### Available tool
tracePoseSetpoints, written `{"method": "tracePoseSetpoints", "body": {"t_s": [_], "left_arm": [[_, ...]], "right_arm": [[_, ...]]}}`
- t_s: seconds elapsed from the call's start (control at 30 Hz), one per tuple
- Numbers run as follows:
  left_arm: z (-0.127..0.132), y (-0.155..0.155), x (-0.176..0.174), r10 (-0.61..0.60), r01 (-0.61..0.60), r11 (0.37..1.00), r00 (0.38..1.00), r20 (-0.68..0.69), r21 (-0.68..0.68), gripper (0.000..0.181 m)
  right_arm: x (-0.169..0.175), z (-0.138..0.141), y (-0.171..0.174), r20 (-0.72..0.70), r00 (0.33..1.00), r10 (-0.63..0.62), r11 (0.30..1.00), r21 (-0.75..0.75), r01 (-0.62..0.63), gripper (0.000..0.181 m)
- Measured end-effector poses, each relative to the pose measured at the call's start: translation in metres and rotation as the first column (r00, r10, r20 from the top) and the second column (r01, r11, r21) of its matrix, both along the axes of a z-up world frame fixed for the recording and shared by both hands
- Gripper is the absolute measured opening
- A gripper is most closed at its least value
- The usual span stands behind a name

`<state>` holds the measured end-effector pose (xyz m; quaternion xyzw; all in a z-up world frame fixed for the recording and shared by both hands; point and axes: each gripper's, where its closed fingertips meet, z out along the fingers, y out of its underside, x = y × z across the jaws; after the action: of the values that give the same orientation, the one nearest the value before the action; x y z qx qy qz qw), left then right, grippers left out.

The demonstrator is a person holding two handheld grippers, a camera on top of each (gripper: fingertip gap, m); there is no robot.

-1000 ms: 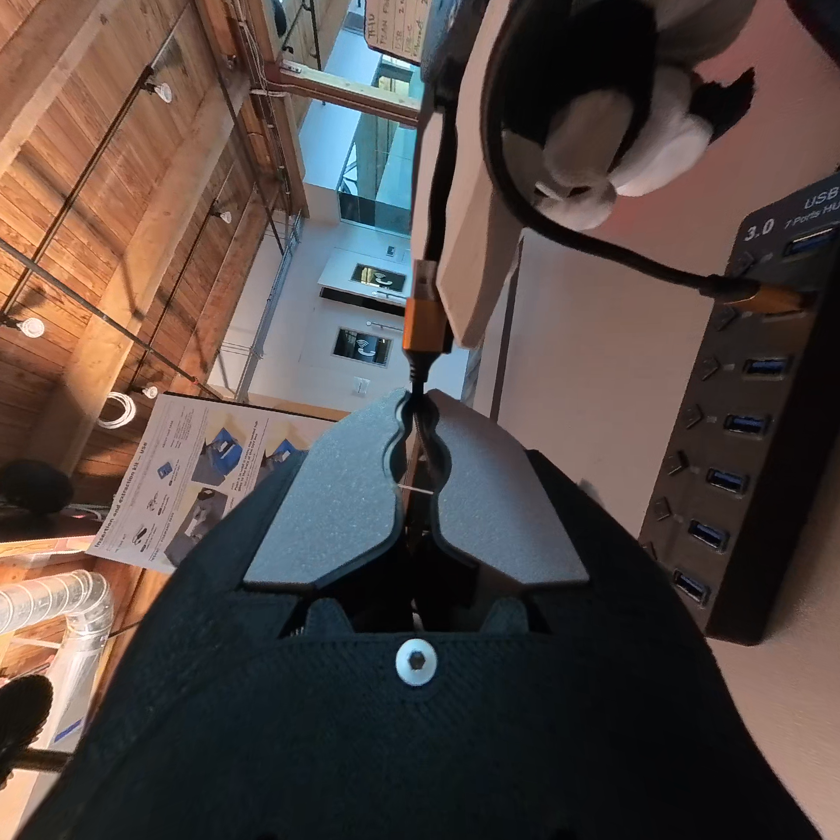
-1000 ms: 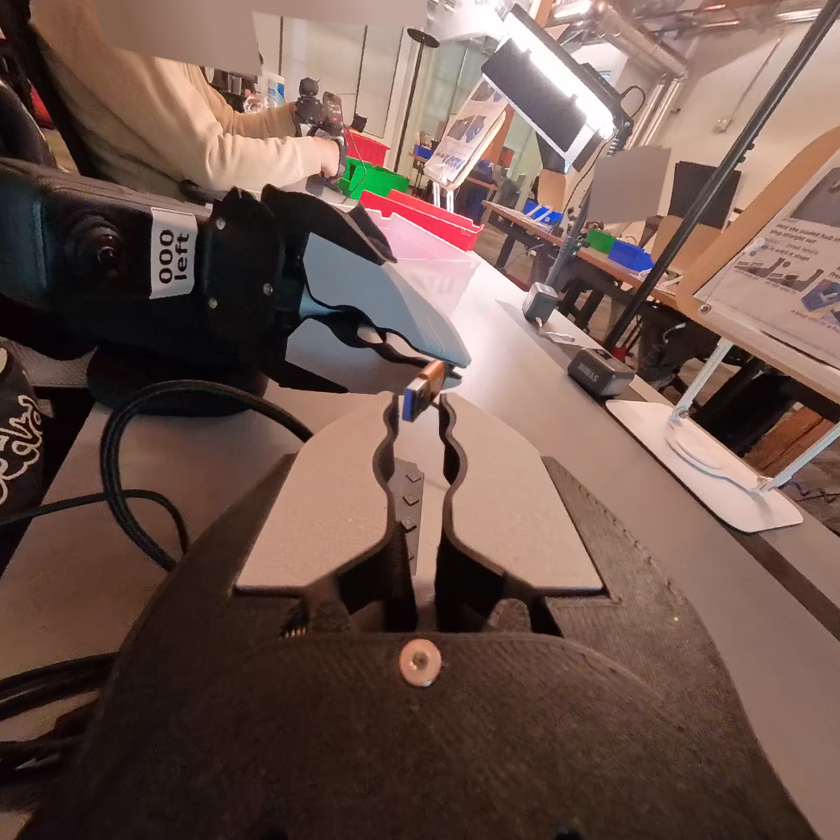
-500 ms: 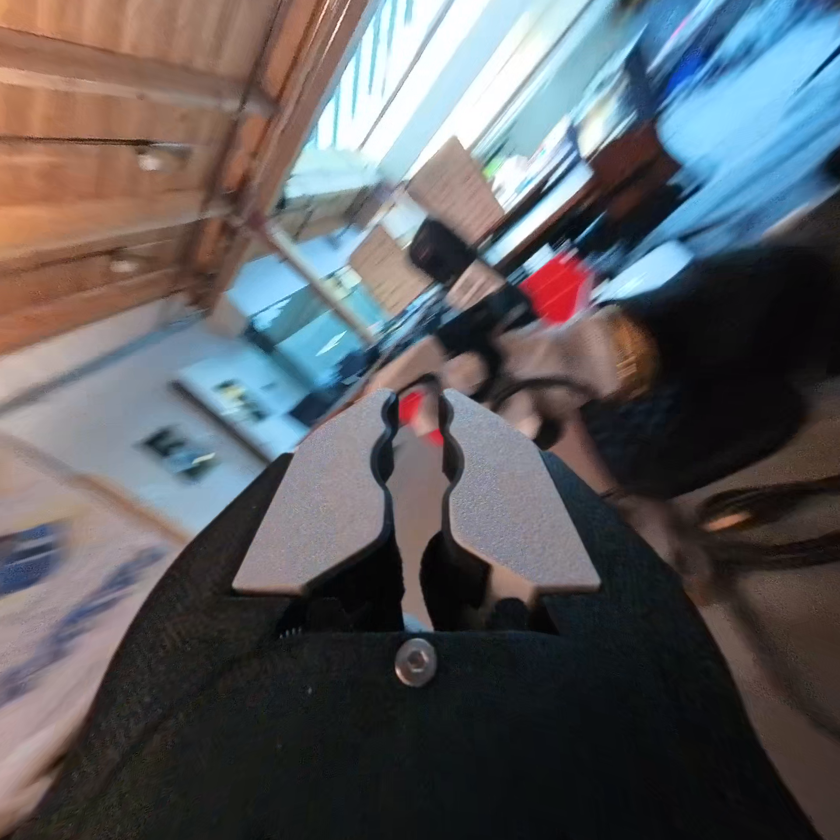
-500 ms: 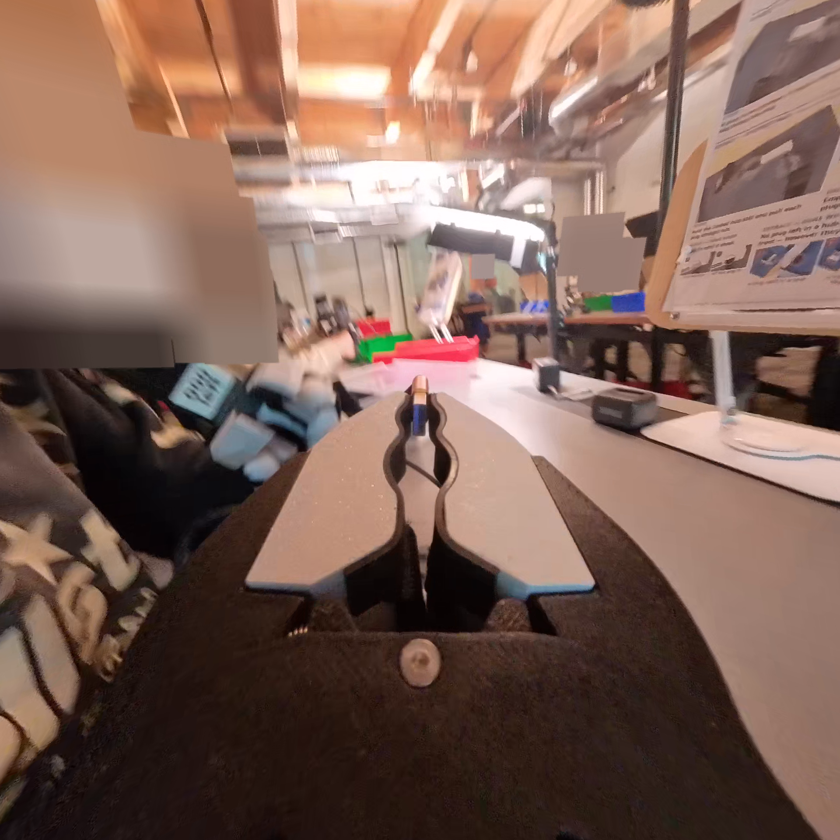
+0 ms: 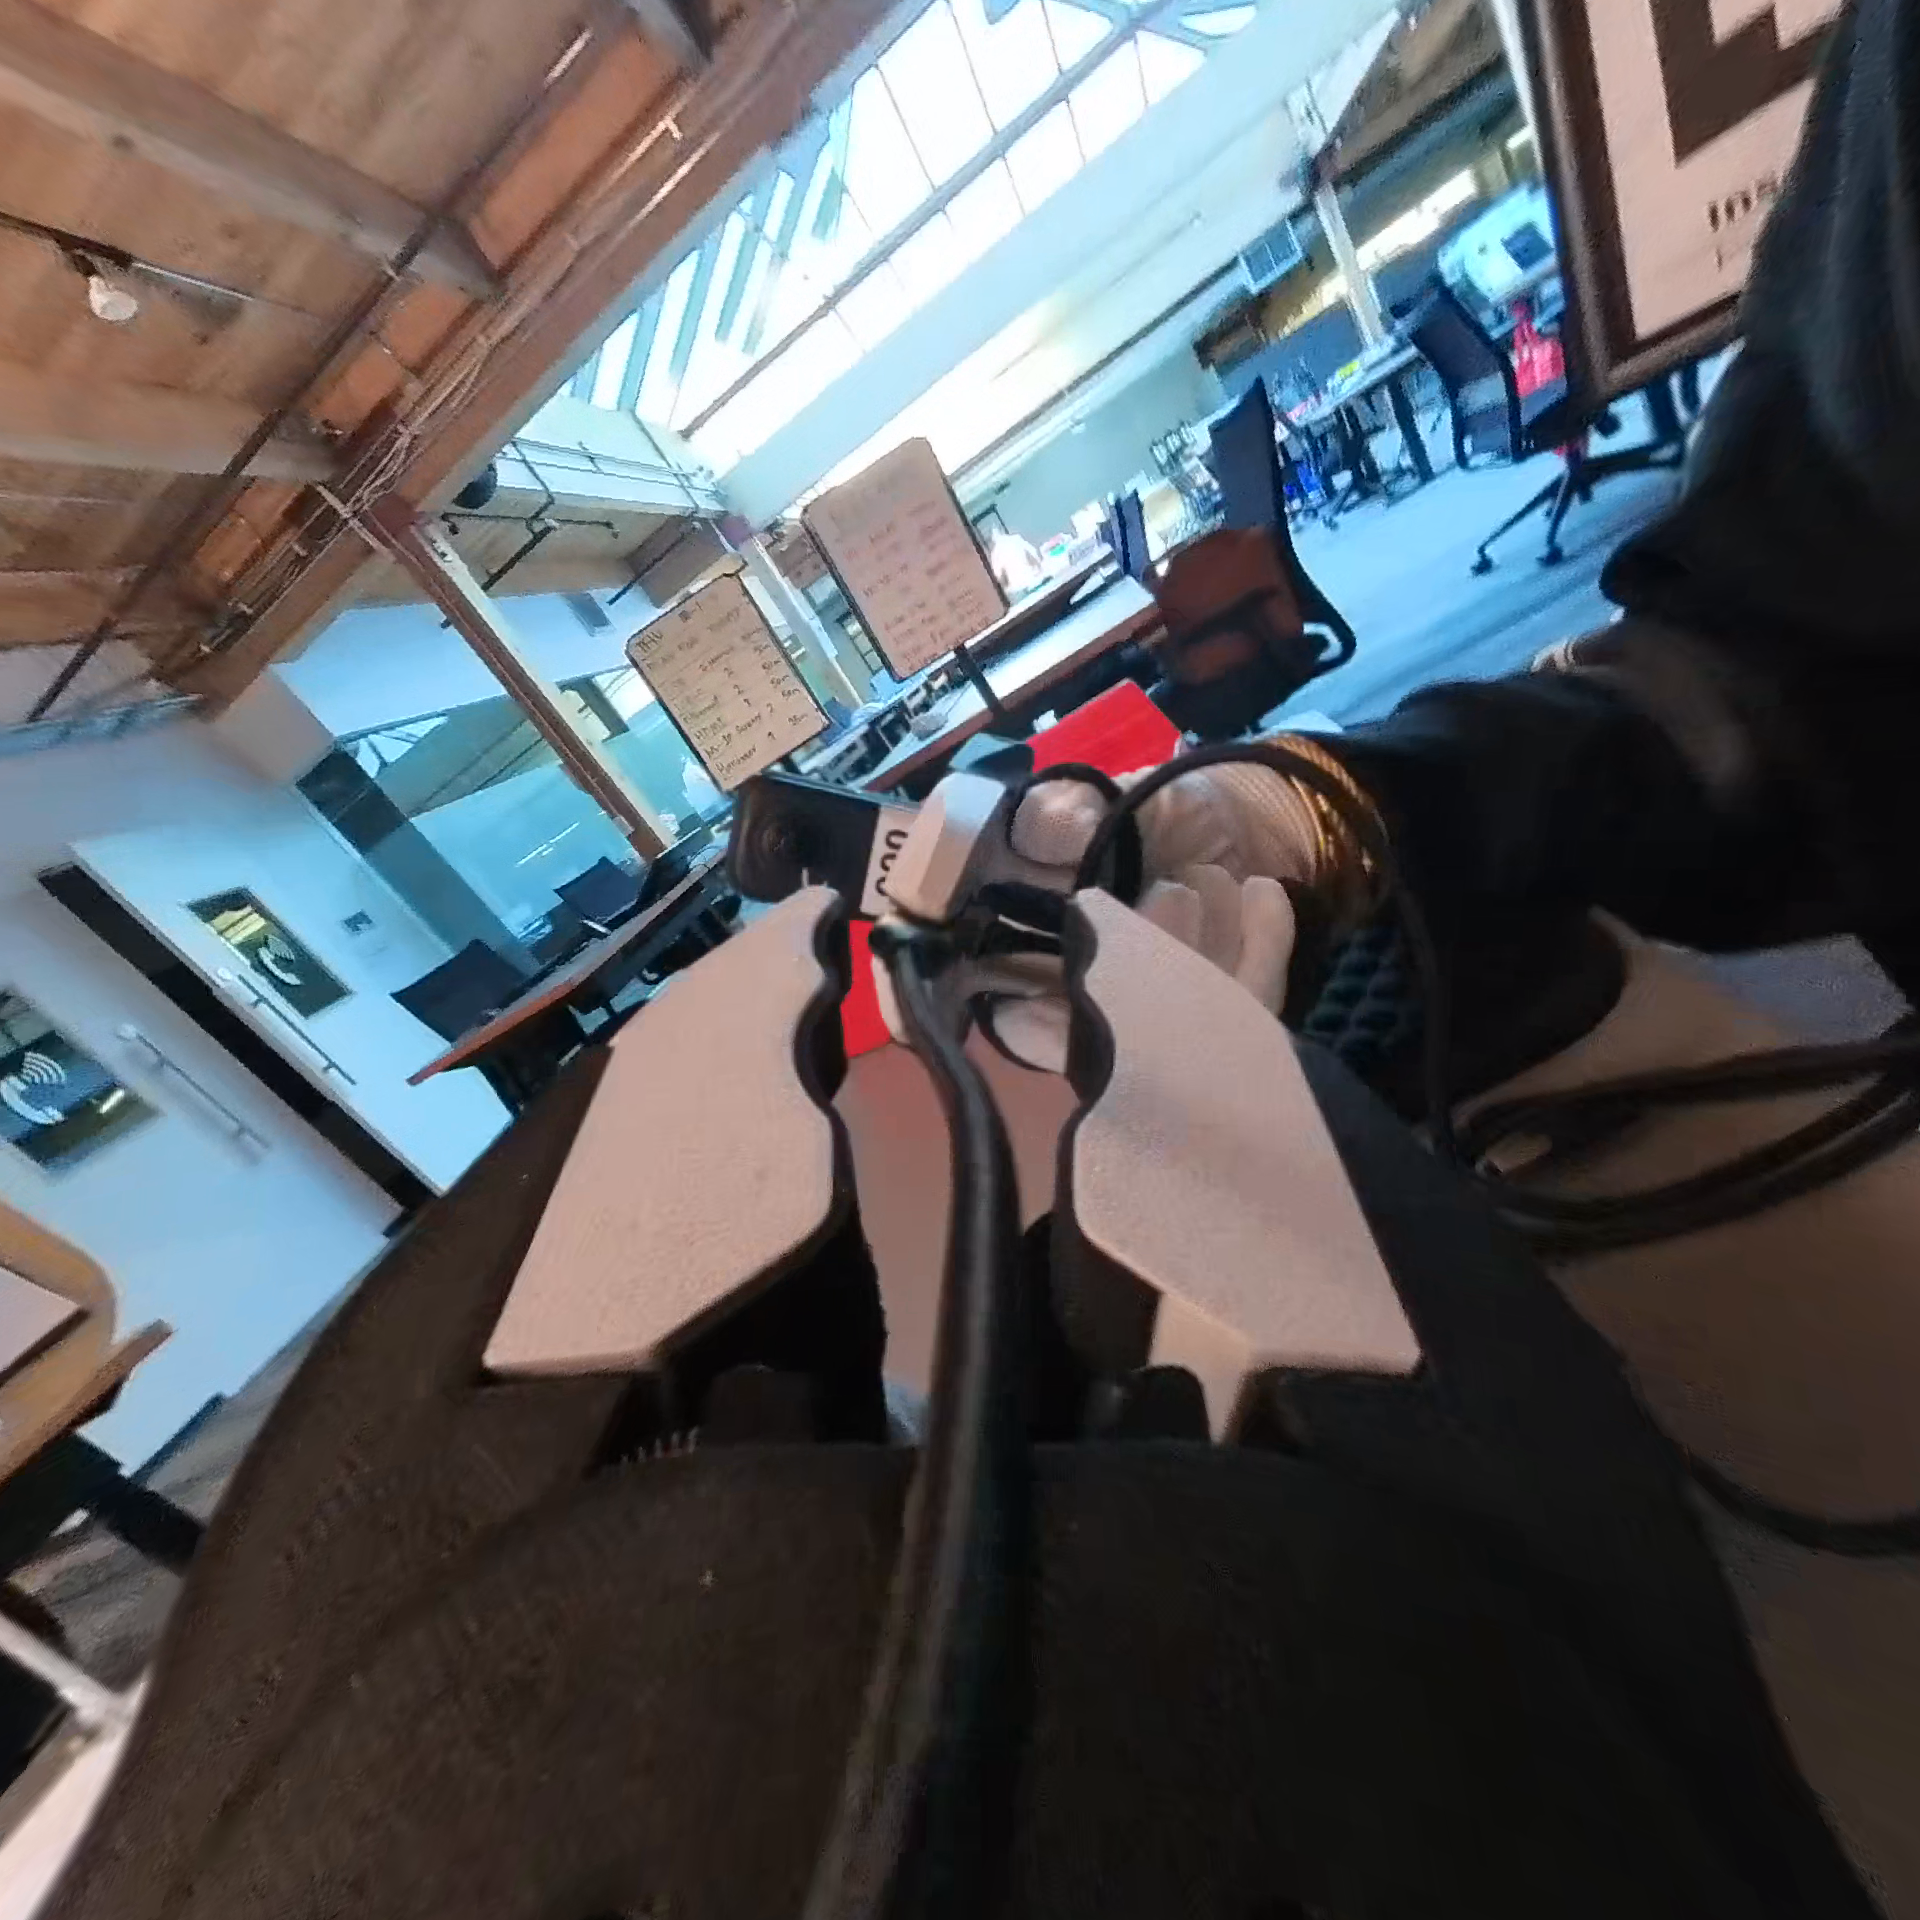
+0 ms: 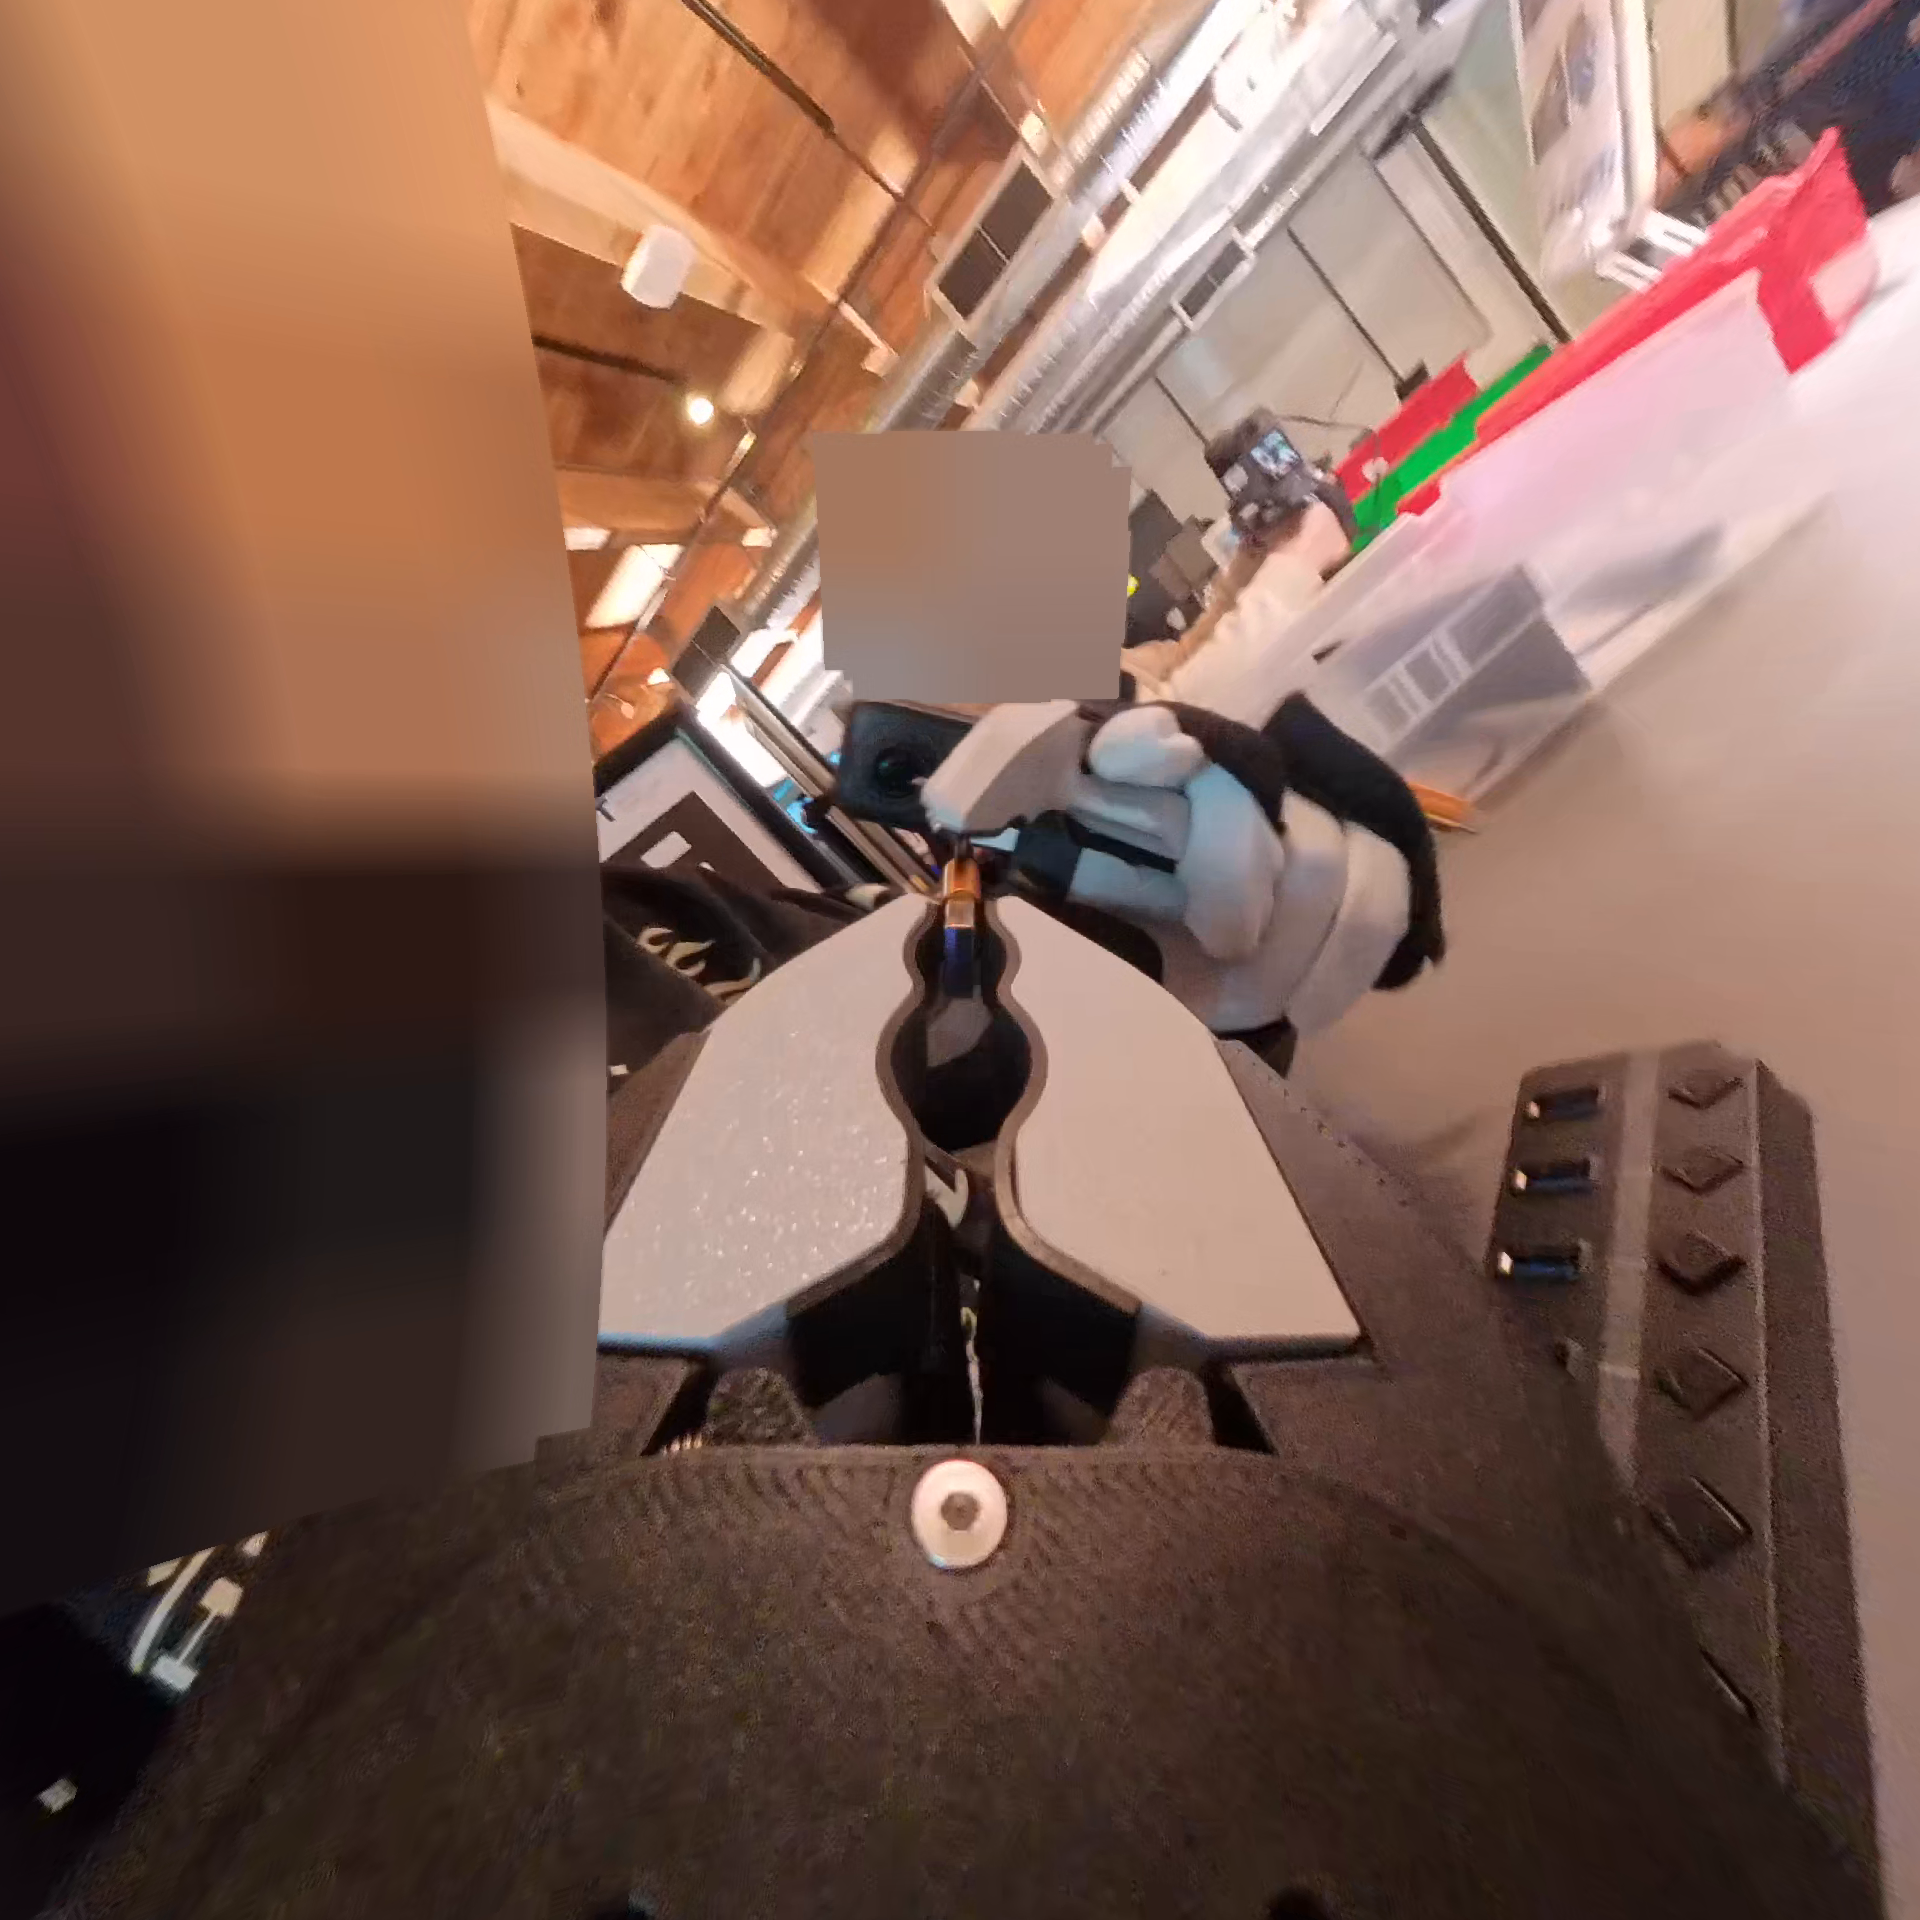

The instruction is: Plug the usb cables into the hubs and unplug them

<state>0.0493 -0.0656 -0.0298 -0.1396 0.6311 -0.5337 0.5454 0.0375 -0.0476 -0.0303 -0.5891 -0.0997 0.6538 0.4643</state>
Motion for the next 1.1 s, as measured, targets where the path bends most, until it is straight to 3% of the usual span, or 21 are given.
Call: {"method": "tracePoseSetpoints", "body": {"t_s": [0.13,0.53,0.6,0.7,0.83,0.97,1.1], "left_arm": [[-0.004,0.006,0.002,0.042,-0.042,0.999,0.999,-0.015,0.015,0.015],[-0.011,0.009,0.005,0.092,-0.086,0.99,0.995,-0.04,0.115,0.015],[-0.01,0.007,0.004,0.072,-0.067,0.994,0.996,-0.061,0.082,0.015],[0.001,0.004,-0.004,-0.067,0.058,0.994,0.993,-0.093,-0.095,0.015],[0.021,0.007,-0.017,-0.24,0.212,0.924,0.97,-0.048,-0.319,0.015],[0.025,0.01,-0.02,-0.284,0.25,0.892,0.958,-0.038,-0.376,0.015],[0.021,0.009,-0.017,-0.276,0.236,0.903,0.959,-0.065,-0.36,0.015]], "right_arm": [[-0.003,-0.01,0.002,0.047,0.999,0.007,0.999,-0.043,-0.005,0.007],[-0.005,-0.009,0.0,0.039,0.999,0.032,0.998,-0.048,-0.03,0.008],[-0.006,-0.008,-0.001,0.048,0.998,0.028,0.999,-0.023,-0.027,0.008],[-0.011,0.001,-0.005,0.114,0.993,-0.031,0.991,0.137,0.016,0.011],[-0.011,0.011,-0.01,0.195,0.969,-0.15,0.942,0.327,0.08,0.015],[-0.008,0.019,-0.009,0.243,0.922,-0.301,0.861,0.484,0.154,0.025],[-0.007,0.018,-0.006,0.324,0.809,-0.49,0.742,0.643,0.191,0.031]]}}
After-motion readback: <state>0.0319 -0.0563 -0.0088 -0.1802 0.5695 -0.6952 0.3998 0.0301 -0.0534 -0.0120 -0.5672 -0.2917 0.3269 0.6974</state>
